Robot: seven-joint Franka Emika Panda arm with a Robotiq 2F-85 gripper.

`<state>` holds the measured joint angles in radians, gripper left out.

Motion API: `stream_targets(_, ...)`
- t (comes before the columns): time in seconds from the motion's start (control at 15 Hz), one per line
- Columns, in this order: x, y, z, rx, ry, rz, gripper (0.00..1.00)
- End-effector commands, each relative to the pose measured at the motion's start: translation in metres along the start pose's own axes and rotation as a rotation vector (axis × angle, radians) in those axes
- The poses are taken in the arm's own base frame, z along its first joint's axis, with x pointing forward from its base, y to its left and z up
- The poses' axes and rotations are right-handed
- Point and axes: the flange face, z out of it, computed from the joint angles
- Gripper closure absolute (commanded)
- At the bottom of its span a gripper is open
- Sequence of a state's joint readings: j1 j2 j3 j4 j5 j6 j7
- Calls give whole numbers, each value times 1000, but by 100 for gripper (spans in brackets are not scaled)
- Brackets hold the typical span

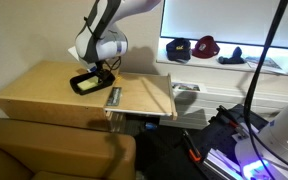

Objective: Remove sponge from the black sponge holder to the table surface

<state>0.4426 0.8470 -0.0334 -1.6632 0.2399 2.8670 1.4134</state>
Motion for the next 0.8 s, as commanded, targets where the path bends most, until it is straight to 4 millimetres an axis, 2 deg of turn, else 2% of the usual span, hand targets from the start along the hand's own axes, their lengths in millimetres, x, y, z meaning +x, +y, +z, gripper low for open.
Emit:
stream_targets(0.0,-11,2,18,46,20,-36,0)
stream_targets(0.33,-20,15,42,-6,34,-55,0)
stream_targets(0.6,-18,16,49,-38,40,-48,2)
stream_targets(0.67,-17,15,50,-43,46,-42,26)
stream_targets(0.73,-14,13,48,-50,45,-39,26)
